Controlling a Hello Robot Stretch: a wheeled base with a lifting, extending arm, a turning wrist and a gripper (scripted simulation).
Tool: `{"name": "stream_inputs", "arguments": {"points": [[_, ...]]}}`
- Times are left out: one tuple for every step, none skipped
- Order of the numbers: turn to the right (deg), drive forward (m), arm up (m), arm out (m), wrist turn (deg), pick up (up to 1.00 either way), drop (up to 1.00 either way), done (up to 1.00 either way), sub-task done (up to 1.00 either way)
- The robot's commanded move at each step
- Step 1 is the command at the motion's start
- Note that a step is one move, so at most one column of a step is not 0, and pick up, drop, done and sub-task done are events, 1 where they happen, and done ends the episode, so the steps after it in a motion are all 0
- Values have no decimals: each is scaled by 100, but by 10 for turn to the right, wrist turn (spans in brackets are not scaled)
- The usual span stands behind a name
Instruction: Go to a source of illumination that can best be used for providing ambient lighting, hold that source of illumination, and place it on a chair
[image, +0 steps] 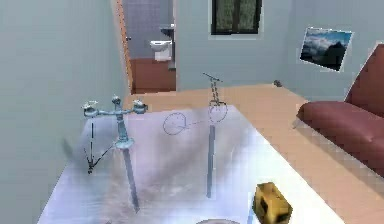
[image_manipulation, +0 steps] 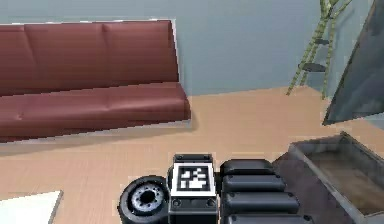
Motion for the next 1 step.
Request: {"name": "stream_inputs", "arguments": {"points": [[450,0,0,0,0,0,0,0,0]]}}
